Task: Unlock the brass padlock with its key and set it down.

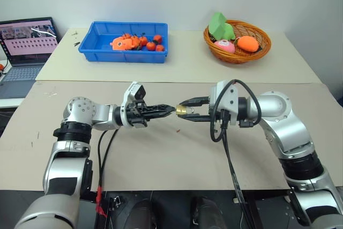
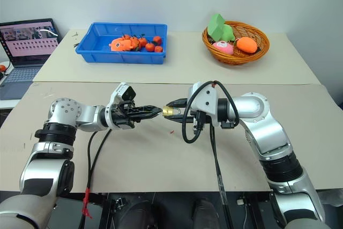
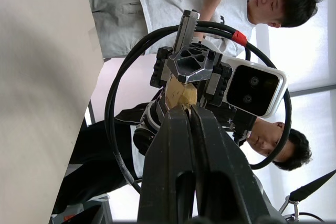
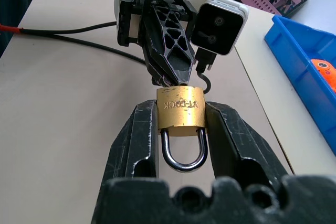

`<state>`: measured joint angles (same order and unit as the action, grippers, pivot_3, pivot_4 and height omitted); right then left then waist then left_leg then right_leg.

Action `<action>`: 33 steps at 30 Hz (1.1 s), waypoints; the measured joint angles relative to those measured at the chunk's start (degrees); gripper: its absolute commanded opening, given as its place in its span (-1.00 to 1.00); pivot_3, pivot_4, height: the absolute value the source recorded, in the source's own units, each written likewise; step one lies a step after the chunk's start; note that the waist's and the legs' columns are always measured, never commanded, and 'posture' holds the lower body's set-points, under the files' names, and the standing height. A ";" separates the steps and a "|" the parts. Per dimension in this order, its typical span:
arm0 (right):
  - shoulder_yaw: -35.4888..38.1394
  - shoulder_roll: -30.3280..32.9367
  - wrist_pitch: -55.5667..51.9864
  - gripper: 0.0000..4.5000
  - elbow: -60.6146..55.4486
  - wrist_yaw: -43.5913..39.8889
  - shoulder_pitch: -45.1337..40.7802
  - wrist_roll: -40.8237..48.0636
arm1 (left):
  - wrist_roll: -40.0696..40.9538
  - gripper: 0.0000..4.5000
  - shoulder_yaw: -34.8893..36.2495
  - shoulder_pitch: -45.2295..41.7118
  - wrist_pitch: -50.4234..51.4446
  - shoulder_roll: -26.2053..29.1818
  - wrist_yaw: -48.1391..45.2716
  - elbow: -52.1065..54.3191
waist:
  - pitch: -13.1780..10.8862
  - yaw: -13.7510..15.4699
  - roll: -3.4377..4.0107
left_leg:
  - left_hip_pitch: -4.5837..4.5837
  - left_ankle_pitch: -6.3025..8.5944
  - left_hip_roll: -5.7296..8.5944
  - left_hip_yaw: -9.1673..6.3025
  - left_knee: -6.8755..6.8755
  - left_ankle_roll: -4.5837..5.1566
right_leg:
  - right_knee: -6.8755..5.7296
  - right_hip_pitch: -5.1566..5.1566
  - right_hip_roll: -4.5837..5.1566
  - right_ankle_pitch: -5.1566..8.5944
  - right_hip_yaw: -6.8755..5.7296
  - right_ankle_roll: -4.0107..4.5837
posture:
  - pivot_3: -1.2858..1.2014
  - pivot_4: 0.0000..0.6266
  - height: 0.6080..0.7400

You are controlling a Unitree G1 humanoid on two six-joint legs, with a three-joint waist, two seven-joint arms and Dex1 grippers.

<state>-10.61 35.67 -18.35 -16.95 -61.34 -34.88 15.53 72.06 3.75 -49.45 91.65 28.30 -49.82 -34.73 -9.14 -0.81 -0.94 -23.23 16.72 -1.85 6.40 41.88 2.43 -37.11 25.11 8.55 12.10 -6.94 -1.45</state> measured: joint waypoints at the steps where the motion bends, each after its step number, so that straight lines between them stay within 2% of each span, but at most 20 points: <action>1: 0.00 0.00 0.00 -0.60 0.00 0.00 0.00 0.00 | 0.00 -0.97 0.00 0.00 0.00 0.00 -0.01 0.00 | 0.00 0.00 0.00 | 0.00 0.00 0.00 0.00 0.00 0.00 | 0.00 0.00 0.00 0.00 0.00 0.00 | 0.03 -0.52 0.28; 18: -0.07 -0.22 0.19 -0.60 0.19 0.04 -0.01 -0.09 | -0.59 -0.97 0.92 0.34 -0.14 0.08 1.03 2.45 | 0.00 0.00 0.00 | 0.00 0.00 0.00 -0.01 0.00 0.00 | 0.01 0.00 0.00 0.00 0.00 0.00 | 0.03 -0.52 0.28; 24: -0.24 -0.18 0.20 -0.60 0.13 -0.53 0.07 -0.10 | -4.10 -0.97 1.98 2.68 -2.48 0.03 0.66 11.01 | 0.00 0.03 0.00 | 0.00 0.00 -0.01 -0.01 0.00 0.00 | 0.01 0.00 0.00 0.00 0.00 0.00 | 0.03 -0.52 0.28; 33: -0.13 -0.09 0.20 -0.60 0.67 -0.34 0.12 -0.86 | -9.55 -0.97 -0.39 5.53 -7.98 0.30 -3.12 20.58 | 0.00 0.17 0.00 | -0.01 0.00 0.00 0.00 0.00 0.00 | 0.02 0.00 0.00 0.00 -0.01 0.00 | 0.03 -0.52 0.28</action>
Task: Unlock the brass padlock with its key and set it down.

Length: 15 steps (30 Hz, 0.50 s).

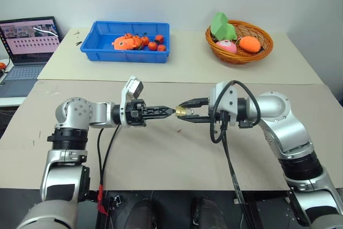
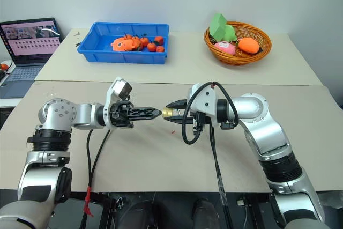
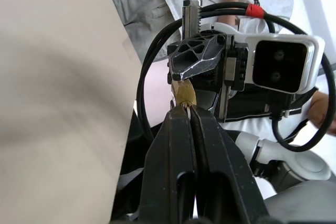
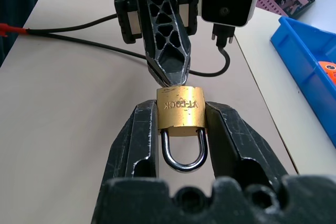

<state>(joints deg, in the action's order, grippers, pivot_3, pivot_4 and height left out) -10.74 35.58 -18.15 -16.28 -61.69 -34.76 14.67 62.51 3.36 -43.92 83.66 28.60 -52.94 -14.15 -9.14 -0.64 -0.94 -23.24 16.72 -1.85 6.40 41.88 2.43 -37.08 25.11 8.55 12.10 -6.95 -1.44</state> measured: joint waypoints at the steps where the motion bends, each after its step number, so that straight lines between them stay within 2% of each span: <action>1: 0.04 0.04 0.00 -0.60 0.28 0.32 0.00 -0.17 | -0.60 -0.97 -0.65 0.46 -1.00 0.00 -0.74 1.18 | 0.00 0.00 0.00 | 0.00 0.00 0.00 0.00 0.00 0.00 | 0.00 0.00 0.00 0.00 0.01 0.00 | 0.03 -0.52 0.28; 4: -0.20 -0.61 0.00 -0.60 0.44 0.88 -0.02 -0.43 | -1.87 -0.97 -3.50 1.49 -3.74 -1.89 -2.75 4.85 | 0.00 0.19 -0.01 | -0.02 0.00 0.00 0.00 0.01 0.00 | 0.02 0.00 0.01 0.00 -0.01 0.00 | 0.03 -0.52 0.28; 8: 0.08 -0.54 0.00 -0.60 0.66 1.63 -0.02 -0.58 | -4.54 -0.97 -3.72 2.22 -8.68 -2.30 -3.13 6.81 | 0.00 0.00 -0.01 | 0.02 0.00 -0.01 0.01 0.01 0.00 | 0.08 0.01 0.01 0.00 0.02 0.01 | 0.03 -0.52 0.28; 15: -0.04 -0.54 0.00 -0.60 0.68 1.76 -0.02 -0.60 | -5.91 -0.97 -4.33 1.99 -8.20 -0.53 -5.98 5.77 | -0.01 -0.05 -0.01 | 0.01 0.00 0.00 0.00 0.00 0.00 | 0.06 0.01 0.01 0.00 0.01 0.00 | 0.03 -0.52 0.28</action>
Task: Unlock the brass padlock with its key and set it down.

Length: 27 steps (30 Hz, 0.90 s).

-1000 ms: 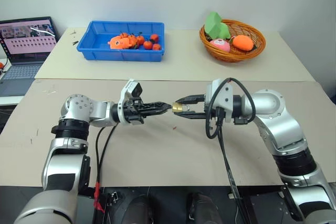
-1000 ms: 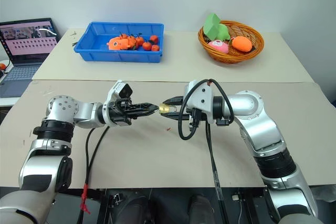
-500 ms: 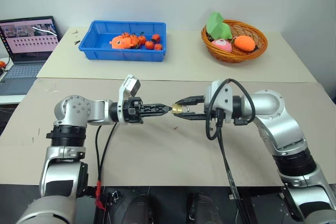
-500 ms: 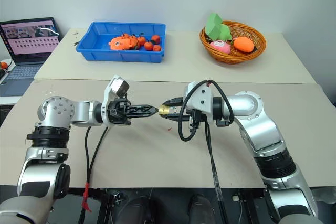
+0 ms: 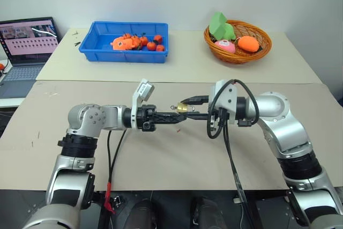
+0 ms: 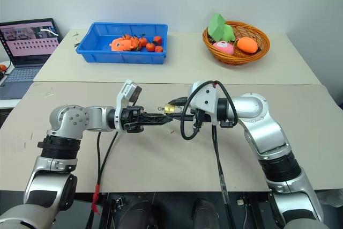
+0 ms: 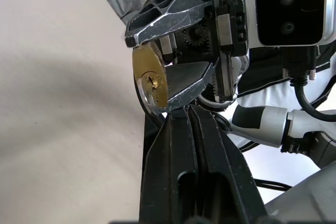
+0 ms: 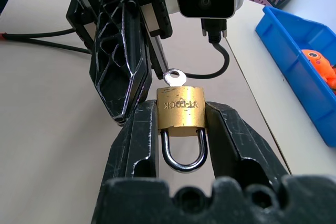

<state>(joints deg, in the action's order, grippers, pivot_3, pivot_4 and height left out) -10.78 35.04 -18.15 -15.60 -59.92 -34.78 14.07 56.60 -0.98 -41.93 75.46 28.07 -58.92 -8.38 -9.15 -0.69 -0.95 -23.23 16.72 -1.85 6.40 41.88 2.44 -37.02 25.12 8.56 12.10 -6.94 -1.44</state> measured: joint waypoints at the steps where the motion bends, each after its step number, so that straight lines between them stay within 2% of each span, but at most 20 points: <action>1: 0.00 0.00 0.00 -0.60 0.02 -0.02 0.00 0.00 | -0.26 -0.97 -0.28 -0.07 0.12 0.55 -0.75 -0.69 | 0.00 0.00 0.00 | 0.00 0.00 0.00 0.00 0.00 0.00 | 0.00 0.00 0.00 0.00 -0.01 0.00 | 0.03 -0.52 0.28; 7: -0.03 0.52 0.00 -0.60 0.51 -0.40 0.01 -0.32 | -0.82 -0.97 -0.72 -6.06 5.46 5.80 -8.67 -13.34 | -0.01 -0.01 -0.01 | -0.03 0.00 0.01 0.01 0.01 0.00 | -0.04 0.03 -0.01 0.01 -0.02 -0.02 | 0.03 -0.52 0.28; 12: -0.09 0.47 0.01 -0.60 0.87 -0.81 0.00 -0.39 | -3.91 -0.97 -3.28 -9.51 6.06 5.50 -12.58 -19.58 | -0.01 0.15 -0.02 | -0.12 0.00 0.03 0.01 -0.01 0.01 | -0.08 0.03 -0.01 0.01 -0.07 -0.02 | 0.03 -0.52 0.28; 19: -0.09 0.44 0.01 -0.60 1.05 -0.76 0.03 -0.41 | -5.91 -0.97 -4.83 -10.86 6.04 4.42 -15.11 -21.15 | -0.02 -0.03 -0.03 | -0.13 0.00 0.01 0.01 -0.01 0.00 | -0.08 0.05 -0.01 0.01 -0.08 -0.03 | 0.03 -0.52 0.28; 20: -0.09 0.44 0.01 -0.60 1.04 -0.73 0.13 -0.42 | -6.12 -0.74 -4.82 -10.96 6.00 4.33 -15.34 -21.20 | -0.02 -0.03 -0.03 | -0.13 0.00 0.01 0.02 -0.01 0.00 | -0.08 0.05 -0.01 0.01 -0.07 -0.03 | 0.03 -0.52 0.28; 21: -0.09 0.44 0.01 -0.60 1.02 -0.69 0.29 -0.43 | -6.26 -0.66 -4.82 -11.01 6.01 4.29 -15.65 -21.21 | -0.02 -0.03 -0.03 | -0.12 0.00 0.01 0.01 -0.01 0.00 | -0.08 0.05 -0.01 0.01 -0.07 -0.03 | 0.03 -0.52 0.28; 27: -0.08 0.46 0.01 -0.60 1.00 -0.26 0.73 -0.53 | -7.14 0.30 -4.82 -11.37 6.16 4.08 -16.51 -21.44 | -0.02 -0.03 -0.03 | -0.13 0.00 0.01 0.01 0.00 0.00 | -0.09 0.05 -0.01 0.01 -0.07 -0.02 | 0.03 -0.52 0.28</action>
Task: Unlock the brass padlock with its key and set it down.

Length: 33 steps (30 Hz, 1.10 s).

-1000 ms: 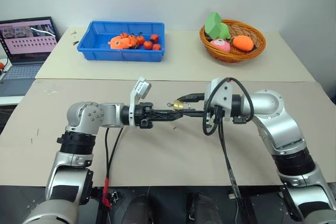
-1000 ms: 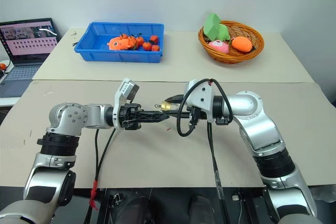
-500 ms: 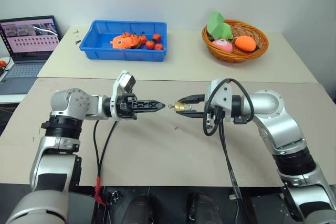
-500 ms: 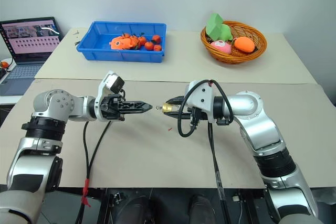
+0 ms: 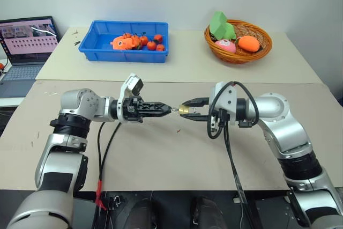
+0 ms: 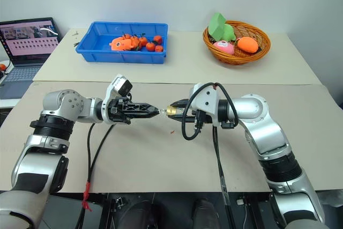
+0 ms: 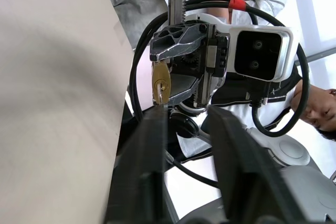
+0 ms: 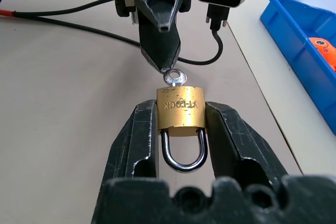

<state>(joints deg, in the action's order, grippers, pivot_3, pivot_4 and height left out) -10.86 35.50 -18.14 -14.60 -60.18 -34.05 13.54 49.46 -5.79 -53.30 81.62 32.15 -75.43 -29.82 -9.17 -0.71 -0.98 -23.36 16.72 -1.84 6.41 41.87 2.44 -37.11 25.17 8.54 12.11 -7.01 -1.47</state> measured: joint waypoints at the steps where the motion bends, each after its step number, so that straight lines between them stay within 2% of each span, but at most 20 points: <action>1: 0.00 0.00 0.00 -0.60 -0.02 0.16 0.06 0.00 | -0.08 0.49 0.01 -0.40 0.08 -0.21 0.01 -0.40 | 0.00 0.01 0.00 | 0.00 0.00 0.00 0.00 0.00 0.00 | 0.00 0.00 0.00 0.00 0.00 0.00 | 0.03 -0.52 0.28; 4: 0.00 0.00 0.00 -0.60 -0.06 0.34 0.08 0.00 | -0.45 0.94 0.04 -1.13 0.06 -0.47 0.04 -1.04 | 0.00 0.08 0.00 | 0.00 0.00 0.01 -0.01 0.00 0.00 | 0.00 0.00 0.00 0.00 0.00 0.00 | 0.03 -0.52 0.28; 13: 0.00 0.04 0.00 -0.60 -0.07 0.46 0.20 0.00 | -2.13 0.94 0.44 -2.92 0.08 -3.09 0.59 -3.01 | 0.00 0.01 -0.01 | 0.00 0.00 0.01 0.00 0.00 0.00 | 0.00 0.00 0.00 0.00 0.00 0.00 | 0.03 -0.52 0.28; 17: 0.00 0.04 0.00 -0.60 -0.08 0.49 0.22 0.00 | -2.22 0.51 0.81 -2.93 0.08 -3.59 0.73 -3.57 | -0.01 0.01 -0.01 | 0.00 0.00 0.01 0.00 0.00 0.00 | 0.00 0.00 0.00 0.00 0.00 0.00 | 0.03 -0.52 0.28; 18: 0.00 0.05 0.00 -0.60 -0.08 0.49 0.24 0.00 | -2.23 0.27 0.91 -2.93 0.08 -3.59 0.72 -3.56 | -0.01 0.01 -0.01 | 0.00 0.00 0.00 0.00 0.00 0.00 | 0.00 0.00 0.00 0.00 0.00 0.00 | 0.03 -0.52 0.28; 23: 0.00 0.06 0.00 -0.60 -0.56 0.52 0.34 0.03 | -2.63 -0.48 0.66 -2.88 0.50 -3.41 0.55 -3.49 | -0.01 0.00 -0.01 | 0.00 0.00 0.00 0.00 0.00 0.00 | 0.00 0.00 0.00 0.00 0.00 0.00 | 0.03 -0.52 0.28; 33: 0.02 0.09 0.00 -0.60 -0.94 0.60 0.41 -0.44 | -3.40 -0.48 0.04 -2.82 0.75 -3.39 0.06 -3.23 | -0.01 0.01 -0.01 | 0.00 0.00 0.01 0.00 0.00 0.00 | -0.01 0.00 0.00 0.00 0.00 0.00 | 0.03 -0.52 0.28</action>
<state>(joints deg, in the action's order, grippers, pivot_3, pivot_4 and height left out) -10.84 35.59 -18.14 -15.54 -59.58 -33.64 13.10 46.06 -5.75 -56.12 82.37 28.76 -75.37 -33.05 -9.17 -0.70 -0.99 -23.36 16.72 -1.83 6.41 41.88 2.44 -37.11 25.17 8.55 12.11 -7.01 -1.47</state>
